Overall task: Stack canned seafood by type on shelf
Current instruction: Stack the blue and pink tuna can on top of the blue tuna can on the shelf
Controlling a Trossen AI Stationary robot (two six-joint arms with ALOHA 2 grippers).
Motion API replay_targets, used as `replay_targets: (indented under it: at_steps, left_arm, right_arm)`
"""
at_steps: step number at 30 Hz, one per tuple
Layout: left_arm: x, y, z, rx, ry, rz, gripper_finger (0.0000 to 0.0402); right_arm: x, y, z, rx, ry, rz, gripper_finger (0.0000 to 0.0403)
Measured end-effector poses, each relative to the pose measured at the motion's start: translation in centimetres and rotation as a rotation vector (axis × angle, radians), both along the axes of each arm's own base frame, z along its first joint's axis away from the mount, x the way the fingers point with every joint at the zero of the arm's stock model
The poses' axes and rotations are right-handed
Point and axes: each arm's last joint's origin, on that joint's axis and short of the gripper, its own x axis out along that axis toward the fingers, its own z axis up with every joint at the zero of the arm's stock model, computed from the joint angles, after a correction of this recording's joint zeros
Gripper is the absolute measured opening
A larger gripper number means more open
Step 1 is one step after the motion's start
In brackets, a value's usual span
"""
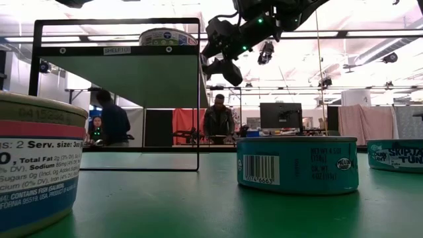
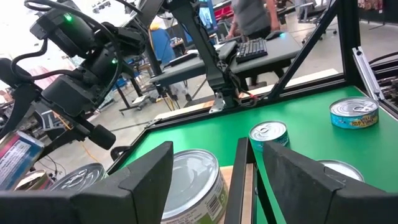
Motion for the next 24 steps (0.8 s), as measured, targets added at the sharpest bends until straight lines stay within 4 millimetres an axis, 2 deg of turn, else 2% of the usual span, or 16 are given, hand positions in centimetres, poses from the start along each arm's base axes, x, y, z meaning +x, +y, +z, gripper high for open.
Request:
replay_targets:
  at_steps: [6,14,24]
  left_arm:
    - [0.02,-0.01,-0.04,0.001,0.001,0.000,0.0233]
    - [0.02,-0.02,-0.05,0.002,0.002,0.000,0.0233]
    - [0.02,-0.01,-0.05,0.002,0.002,0.000,0.0233]
  right_arm:
    - [-0.01,0.02,-0.03,0.001,0.003,0.000,0.0193]
    - [-0.01,0.02,-0.06,0.000,0.007,0.001,0.0236]
    - [0.00,0.02,-0.03,-0.025,0.017,0.010,0.0258]
